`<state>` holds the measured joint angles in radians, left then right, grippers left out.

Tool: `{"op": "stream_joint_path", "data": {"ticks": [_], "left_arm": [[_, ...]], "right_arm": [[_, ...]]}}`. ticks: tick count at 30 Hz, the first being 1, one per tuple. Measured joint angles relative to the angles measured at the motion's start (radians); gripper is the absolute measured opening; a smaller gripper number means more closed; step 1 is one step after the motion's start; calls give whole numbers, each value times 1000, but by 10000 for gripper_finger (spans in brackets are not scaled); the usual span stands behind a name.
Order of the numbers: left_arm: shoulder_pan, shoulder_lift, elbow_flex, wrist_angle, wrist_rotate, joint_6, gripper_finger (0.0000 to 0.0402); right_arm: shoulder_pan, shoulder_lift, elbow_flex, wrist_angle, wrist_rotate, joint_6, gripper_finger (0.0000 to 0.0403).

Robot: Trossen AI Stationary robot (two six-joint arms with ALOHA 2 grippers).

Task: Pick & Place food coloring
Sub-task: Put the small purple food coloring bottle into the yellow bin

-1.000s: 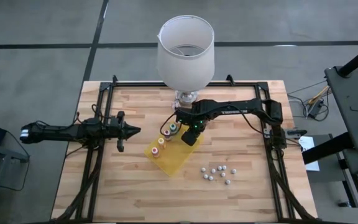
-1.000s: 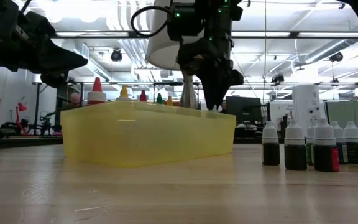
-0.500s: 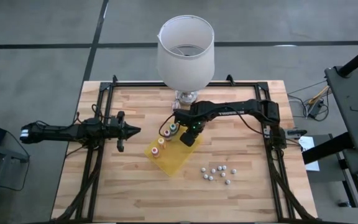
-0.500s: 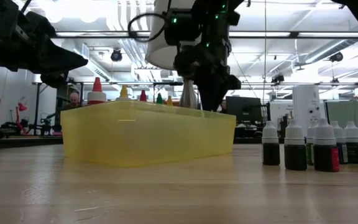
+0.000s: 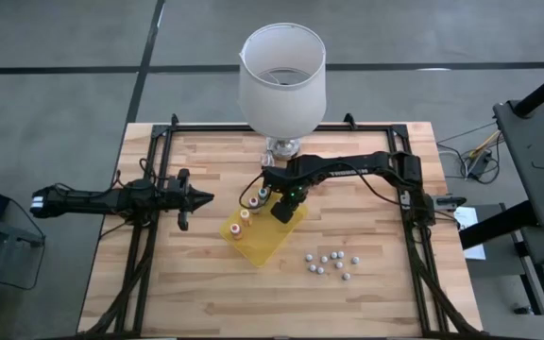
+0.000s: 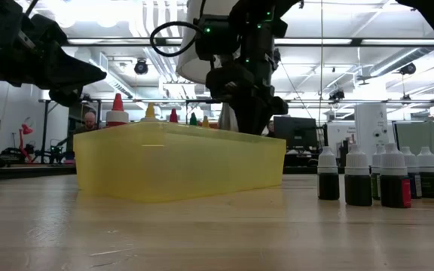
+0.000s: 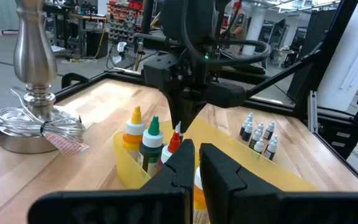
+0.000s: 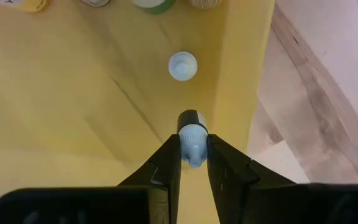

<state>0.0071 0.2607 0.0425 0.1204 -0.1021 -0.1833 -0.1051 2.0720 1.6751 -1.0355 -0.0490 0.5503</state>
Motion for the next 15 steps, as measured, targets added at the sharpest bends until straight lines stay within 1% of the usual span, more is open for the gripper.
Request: {"op": "stream_joint_path", "data": {"ticks": [15], "left_arm": [[0,0,0,-2,0,0,0]], "right_arm": [[0,52,0,22,0,-1,59]]}}
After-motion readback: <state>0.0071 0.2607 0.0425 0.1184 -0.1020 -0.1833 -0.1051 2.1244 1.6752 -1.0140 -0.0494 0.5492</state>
